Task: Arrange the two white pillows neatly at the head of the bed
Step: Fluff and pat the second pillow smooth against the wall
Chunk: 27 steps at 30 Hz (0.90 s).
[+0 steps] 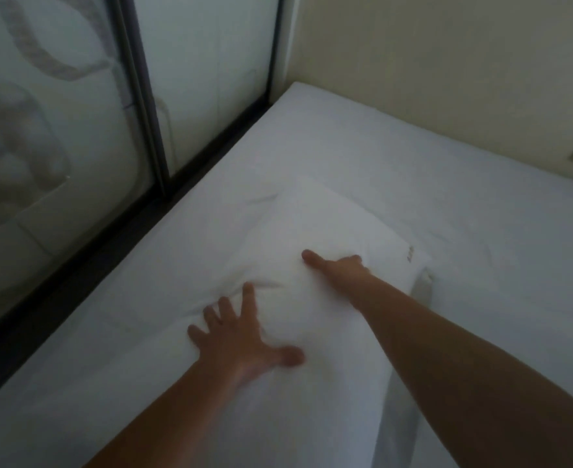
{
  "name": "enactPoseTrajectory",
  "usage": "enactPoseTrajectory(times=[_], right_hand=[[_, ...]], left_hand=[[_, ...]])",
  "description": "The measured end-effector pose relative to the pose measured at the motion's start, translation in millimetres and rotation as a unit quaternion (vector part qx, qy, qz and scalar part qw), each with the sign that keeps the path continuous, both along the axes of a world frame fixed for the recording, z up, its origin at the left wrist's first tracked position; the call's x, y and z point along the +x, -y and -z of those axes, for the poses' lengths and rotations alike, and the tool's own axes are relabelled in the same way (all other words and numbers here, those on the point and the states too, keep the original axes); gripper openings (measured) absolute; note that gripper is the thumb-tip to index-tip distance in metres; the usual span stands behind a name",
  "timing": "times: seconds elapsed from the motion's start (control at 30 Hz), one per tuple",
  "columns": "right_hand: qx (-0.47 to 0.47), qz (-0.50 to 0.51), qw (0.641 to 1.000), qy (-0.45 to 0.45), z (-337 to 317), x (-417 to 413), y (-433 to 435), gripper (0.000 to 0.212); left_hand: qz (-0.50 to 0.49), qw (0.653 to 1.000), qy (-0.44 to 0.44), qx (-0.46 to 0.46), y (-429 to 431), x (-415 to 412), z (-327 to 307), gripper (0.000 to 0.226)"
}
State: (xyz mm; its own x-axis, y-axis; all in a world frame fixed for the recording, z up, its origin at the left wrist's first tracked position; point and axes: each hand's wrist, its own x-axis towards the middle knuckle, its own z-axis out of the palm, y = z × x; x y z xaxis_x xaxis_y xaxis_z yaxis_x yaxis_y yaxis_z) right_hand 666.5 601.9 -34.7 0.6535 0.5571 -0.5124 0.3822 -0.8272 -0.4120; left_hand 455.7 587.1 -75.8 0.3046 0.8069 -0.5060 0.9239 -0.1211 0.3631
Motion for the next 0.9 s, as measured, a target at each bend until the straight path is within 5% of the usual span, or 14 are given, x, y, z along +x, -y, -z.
enactPoseTrajectory(times=[0.13,0.27,0.5,0.77,0.9], right_hand=[[-0.013,-0.044,0.994,0.103,47.8,-0.5,-19.4,0.128],[0.077,-0.015,0.979,0.186,89.3,-0.1,-28.2,0.093],[0.148,0.015,0.975,0.166,40.9,22.5,-22.4,0.043],[0.235,0.002,0.941,0.243,-101.7,112.0,-137.7,0.040],[0.238,0.001,0.949,0.208,-139.0,155.0,-209.2,0.047]], left_hand=[[-0.008,0.990,-0.009,0.137,0.8,24.1,34.9,0.141],[0.011,0.967,-0.008,0.256,-10.6,38.5,59.5,0.094],[0.033,0.941,0.093,0.324,-15.7,57.3,0.9,0.037],[-0.014,0.890,0.164,0.425,-122.7,139.1,-131.4,0.036],[-0.056,0.901,0.126,0.410,-197.2,174.3,-147.8,0.035]])
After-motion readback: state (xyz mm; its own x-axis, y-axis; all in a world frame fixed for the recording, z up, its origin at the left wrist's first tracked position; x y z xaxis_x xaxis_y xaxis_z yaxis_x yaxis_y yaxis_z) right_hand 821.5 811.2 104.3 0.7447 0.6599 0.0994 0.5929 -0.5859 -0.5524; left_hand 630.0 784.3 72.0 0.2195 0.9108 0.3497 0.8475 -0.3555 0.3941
